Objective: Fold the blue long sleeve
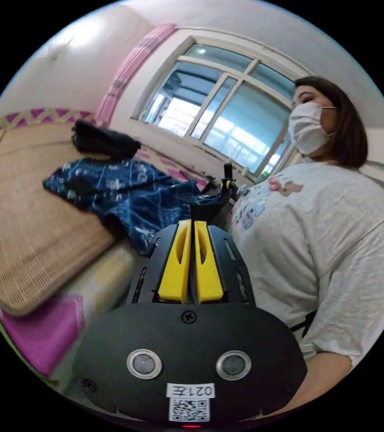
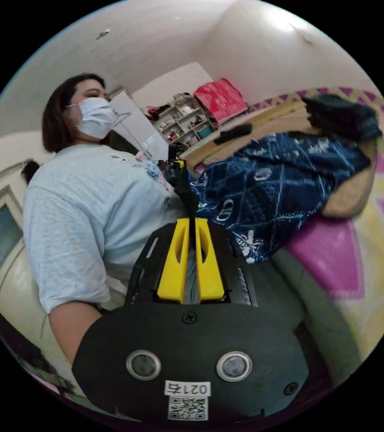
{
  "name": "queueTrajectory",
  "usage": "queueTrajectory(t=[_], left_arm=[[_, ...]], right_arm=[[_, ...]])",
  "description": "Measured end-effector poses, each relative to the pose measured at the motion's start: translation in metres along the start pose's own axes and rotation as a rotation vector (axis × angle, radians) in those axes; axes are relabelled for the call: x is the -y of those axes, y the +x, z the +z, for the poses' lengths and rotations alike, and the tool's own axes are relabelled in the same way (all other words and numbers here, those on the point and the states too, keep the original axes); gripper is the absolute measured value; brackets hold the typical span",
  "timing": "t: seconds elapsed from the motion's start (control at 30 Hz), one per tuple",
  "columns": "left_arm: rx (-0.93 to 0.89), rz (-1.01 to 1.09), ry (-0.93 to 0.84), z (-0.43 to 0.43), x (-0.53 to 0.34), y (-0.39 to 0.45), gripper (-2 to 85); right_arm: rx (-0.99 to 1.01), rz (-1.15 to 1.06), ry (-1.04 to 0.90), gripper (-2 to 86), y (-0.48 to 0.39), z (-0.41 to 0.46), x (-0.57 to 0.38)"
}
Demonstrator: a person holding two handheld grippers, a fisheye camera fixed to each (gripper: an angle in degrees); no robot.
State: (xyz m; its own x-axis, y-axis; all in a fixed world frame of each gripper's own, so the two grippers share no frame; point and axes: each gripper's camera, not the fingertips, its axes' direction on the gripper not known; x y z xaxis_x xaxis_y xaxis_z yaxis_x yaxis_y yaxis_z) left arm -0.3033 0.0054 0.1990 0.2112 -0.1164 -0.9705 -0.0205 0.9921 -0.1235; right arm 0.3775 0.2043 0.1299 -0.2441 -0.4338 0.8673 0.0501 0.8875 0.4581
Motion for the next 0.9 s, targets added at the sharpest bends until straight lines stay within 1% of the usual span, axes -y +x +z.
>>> queueTrajectory(t=[0.03,0.07,0.13,0.17,0.2,0.23,0.27,0.33,0.43,0.47,0.53,0.6,0.67,0.77,0.9], left_arm=[[-0.028,-0.021,0.027,-0.005,-0.002,-0.010,-0.9],[-0.029,-0.026,0.054,-0.010,-0.001,-0.013,-0.8],[0.035,-0.034,0.179,-0.038,0.018,-0.026,-0.5],[0.069,-0.042,0.193,-0.043,0.027,-0.030,-0.4],[0.164,-0.093,0.205,-0.048,0.046,-0.044,0.1],[0.251,-0.174,0.191,-0.049,0.066,-0.064,1.2],[0.283,-0.219,0.173,-0.047,0.077,-0.076,2.0],[0.360,-0.334,0.164,-0.040,0.113,-0.123,6.3],[0.357,-0.467,0.168,-0.033,0.147,-0.178,9.1],[0.355,-0.482,0.164,-0.032,0.153,-0.186,9.8],[0.368,-0.536,0.152,-0.031,0.168,-0.210,11.1],[0.364,-0.546,0.132,-0.029,0.176,-0.223,11.4],[0.356,-0.548,0.139,-0.031,0.183,-0.231,11.1],[0.330,-0.555,0.154,-0.034,0.195,-0.245,10.2],[0.297,-0.553,0.146,-0.032,0.216,-0.261,9.5]], right_arm=[[-0.005,0.028,0.042,4.3,0.011,-0.003,-0.003],[-0.032,0.045,0.128,6.5,0.021,-0.014,0.000],[-0.109,0.094,0.256,8.9,0.044,-0.034,0.018],[-0.174,0.126,0.326,10.0,0.063,-0.044,0.036],[-0.216,0.153,0.347,10.5,0.074,-0.047,0.046],[-0.300,0.213,0.348,10.9,0.101,-0.048,0.071],[-0.387,0.268,0.342,11.4,0.130,-0.045,0.096],[-0.475,0.341,0.337,12.1,0.176,-0.037,0.131],[-0.528,0.444,0.311,13.3,0.252,-0.026,0.178],[-0.542,0.475,0.286,13.4,0.277,-0.022,0.191],[-0.529,0.506,0.243,13.4,0.309,-0.016,0.205],[-0.516,0.522,0.205,13.4,0.335,-0.010,0.214],[-0.472,0.525,0.123,13.3,0.365,0.003,0.222],[-0.389,0.498,0.097,12.7,0.391,0.015,0.231],[-0.341,0.471,0.051,12.0,0.416,0.040,0.246]])
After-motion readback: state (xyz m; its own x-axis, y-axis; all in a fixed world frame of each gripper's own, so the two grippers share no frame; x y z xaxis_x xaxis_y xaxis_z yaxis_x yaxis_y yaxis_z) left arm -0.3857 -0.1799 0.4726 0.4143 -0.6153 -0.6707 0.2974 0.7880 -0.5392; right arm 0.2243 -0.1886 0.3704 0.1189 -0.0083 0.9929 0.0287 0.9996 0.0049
